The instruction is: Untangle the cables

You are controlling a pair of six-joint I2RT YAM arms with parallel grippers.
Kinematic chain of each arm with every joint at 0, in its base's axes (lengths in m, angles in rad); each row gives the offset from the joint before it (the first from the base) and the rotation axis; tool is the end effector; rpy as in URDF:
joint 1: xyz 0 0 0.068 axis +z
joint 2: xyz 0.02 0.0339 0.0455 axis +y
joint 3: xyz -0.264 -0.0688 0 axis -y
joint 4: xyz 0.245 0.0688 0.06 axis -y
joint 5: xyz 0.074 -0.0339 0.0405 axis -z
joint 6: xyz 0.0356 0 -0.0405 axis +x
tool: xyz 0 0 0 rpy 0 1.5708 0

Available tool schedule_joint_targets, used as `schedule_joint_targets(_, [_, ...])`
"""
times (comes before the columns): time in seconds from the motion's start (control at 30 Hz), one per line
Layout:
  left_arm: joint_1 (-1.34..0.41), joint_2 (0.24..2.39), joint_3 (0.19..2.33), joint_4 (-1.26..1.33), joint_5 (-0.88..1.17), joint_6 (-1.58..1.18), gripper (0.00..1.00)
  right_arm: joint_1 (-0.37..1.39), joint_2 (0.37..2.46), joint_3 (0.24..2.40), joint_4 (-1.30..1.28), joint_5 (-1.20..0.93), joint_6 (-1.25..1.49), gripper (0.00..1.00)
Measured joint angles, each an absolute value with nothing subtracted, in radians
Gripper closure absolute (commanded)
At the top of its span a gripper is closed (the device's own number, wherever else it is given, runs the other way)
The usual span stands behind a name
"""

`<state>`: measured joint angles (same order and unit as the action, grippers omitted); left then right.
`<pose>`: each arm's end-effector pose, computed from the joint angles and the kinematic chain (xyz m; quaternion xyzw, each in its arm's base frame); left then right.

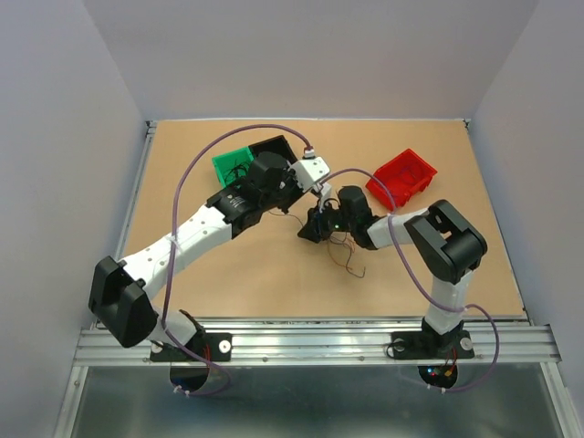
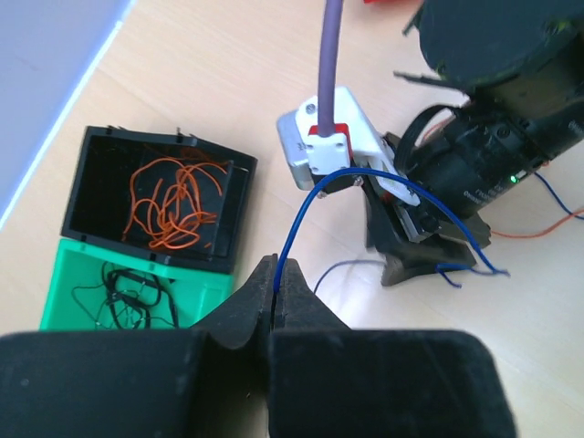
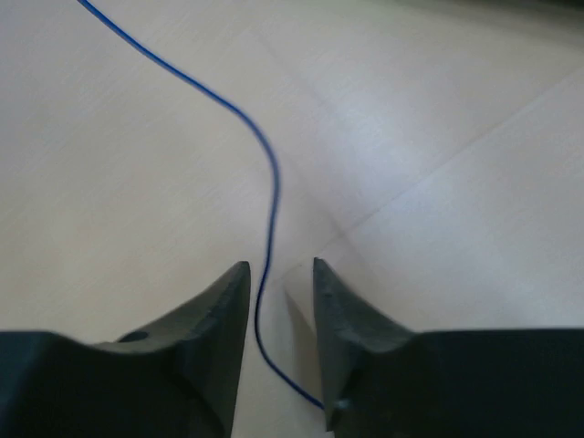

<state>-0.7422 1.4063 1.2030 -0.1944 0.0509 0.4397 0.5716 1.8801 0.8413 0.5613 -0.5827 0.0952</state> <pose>0.2419 -0.2243 0.3408 0.4756 0.6835 -0.1043 0.5438 0.2993 0.2158 0.1366 -0.3382 0.7599 0.3948 0.3902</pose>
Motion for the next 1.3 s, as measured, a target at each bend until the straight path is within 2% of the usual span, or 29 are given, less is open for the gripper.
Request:
schedule_joint_targets(0.03, [-0.738,1.388,1.201,-0.188,0.046,0.437,1.0,0.573,1.885,0.841,0.562,-0.582,0.094,0.93])
schedule_joint_targets(0.07, [-0.736,1.374,1.2,-0.181,0.04,0.435,1.0,0.577,1.887,0.842,0.561,-0.58,0.092,0.99])
schedule_joint_targets(0.23, [-0.705,1.324,1.19,-0.146,0.036,0.422,1.0,0.577,1.814,0.838,0.548,-0.571,0.125,0.99])
schedule_joint_targets(0.53, [-0.603,1.195,1.116,-0.071,0.155,0.376,1.0,0.593,1.343,0.838,0.553,-0.576,0.23,0.99])
schedule_joint_targets(0.7, [-0.585,1.171,1.113,-0.022,0.292,0.359,1.0,0.609,1.25,0.837,0.529,-0.56,0.26,0.99])
schedule_joint_targets(0.9, [-0.575,1.17,1.052,0.018,0.46,0.353,1.0,0.61,1.242,0.831,0.49,-0.529,0.29,0.97])
schedule_joint_targets(1.03, [-0.574,1.184,1.039,0.026,0.546,0.353,1.0,0.61,1.229,0.804,0.483,-0.516,0.3,0.8])
schedule_joint_targets(1.3, [-0.574,1.222,1.039,0.025,0.612,0.353,1.0,0.61,1.225,0.801,0.48,-0.497,0.31,0.69])
